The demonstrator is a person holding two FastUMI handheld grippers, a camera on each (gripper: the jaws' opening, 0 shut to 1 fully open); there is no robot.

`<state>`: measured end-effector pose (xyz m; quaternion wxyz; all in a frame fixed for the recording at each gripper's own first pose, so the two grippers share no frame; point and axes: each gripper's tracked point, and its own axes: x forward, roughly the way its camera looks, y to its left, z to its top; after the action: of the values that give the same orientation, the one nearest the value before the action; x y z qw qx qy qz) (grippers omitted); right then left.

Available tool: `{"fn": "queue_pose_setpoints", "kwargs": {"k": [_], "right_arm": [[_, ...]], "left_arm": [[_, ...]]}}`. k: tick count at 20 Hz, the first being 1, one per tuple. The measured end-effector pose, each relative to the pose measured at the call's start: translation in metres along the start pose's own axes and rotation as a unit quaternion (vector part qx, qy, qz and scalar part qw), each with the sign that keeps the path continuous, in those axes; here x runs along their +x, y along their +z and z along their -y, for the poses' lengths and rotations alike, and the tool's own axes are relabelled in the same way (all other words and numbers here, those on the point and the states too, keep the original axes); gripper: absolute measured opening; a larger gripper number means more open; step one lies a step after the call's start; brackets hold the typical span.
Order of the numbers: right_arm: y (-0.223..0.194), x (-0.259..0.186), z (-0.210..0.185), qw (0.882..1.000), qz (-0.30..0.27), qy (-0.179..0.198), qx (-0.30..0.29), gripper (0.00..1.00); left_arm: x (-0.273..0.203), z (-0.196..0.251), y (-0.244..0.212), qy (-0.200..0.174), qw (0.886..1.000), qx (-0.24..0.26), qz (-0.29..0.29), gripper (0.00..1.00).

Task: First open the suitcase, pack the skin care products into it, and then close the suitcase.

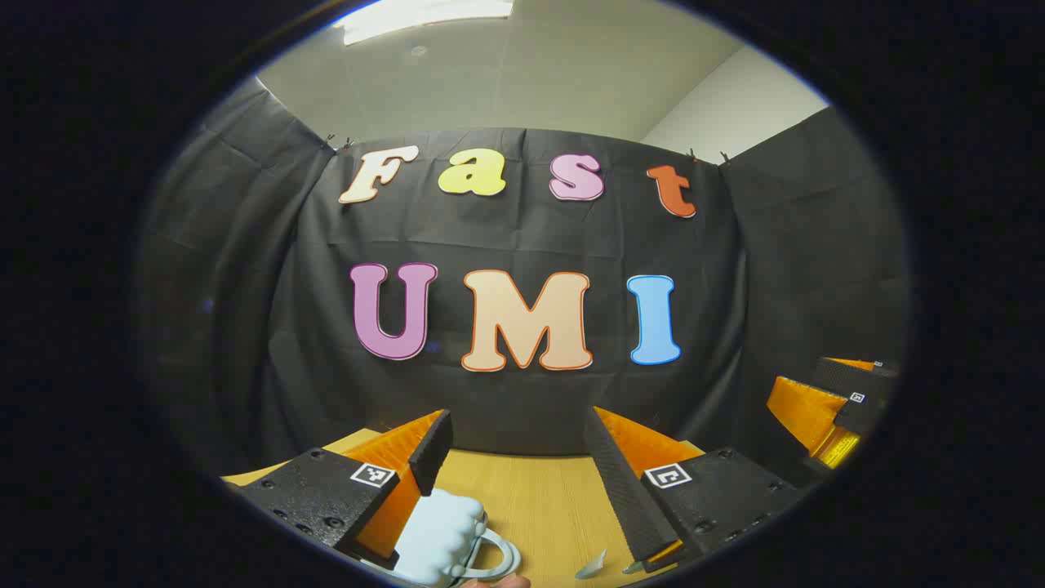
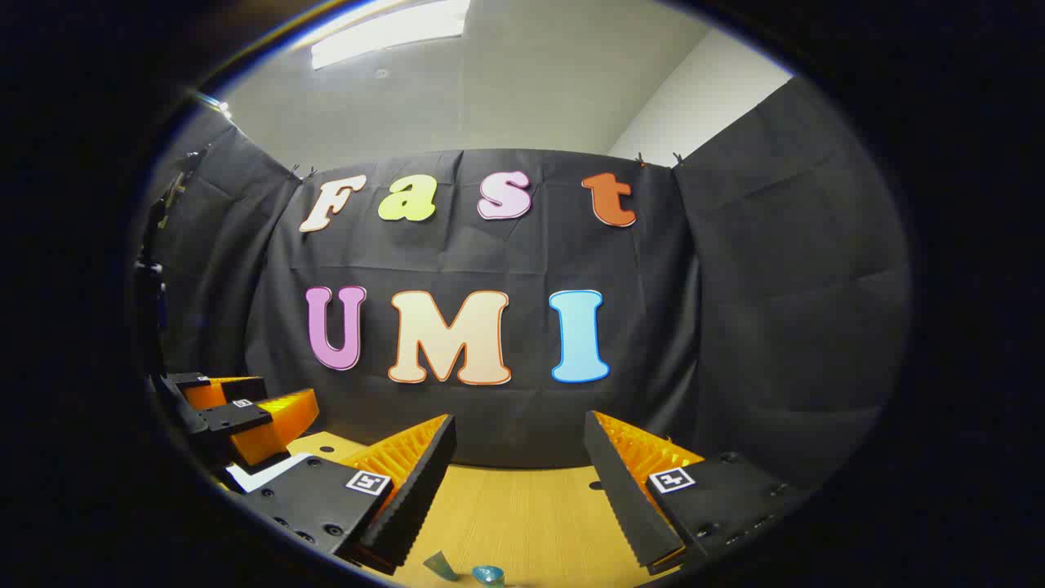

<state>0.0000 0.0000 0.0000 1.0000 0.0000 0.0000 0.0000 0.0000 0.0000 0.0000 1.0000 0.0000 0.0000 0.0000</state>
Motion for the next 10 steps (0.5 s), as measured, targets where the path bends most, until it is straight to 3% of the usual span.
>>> {"fn": "queue_pose_setpoints", "kwargs": {"k": [7, 10], "right_arm": [[-0.007, 0.015, 0.009, 1.000, 0.000, 0.019, 0.010, 0.99], [-0.029, 0.019, 0.013, 0.999, -0.016, 0.042, 0.013, 0.98]], "left_arm": [[0.010, 0.003, -0.023, 0.009, 1.000, 0.011, -0.026, 0.95], [0.015, -0.013, -0.054, 0.037, 0.997, 0.025, -0.064, 0.96]]}}
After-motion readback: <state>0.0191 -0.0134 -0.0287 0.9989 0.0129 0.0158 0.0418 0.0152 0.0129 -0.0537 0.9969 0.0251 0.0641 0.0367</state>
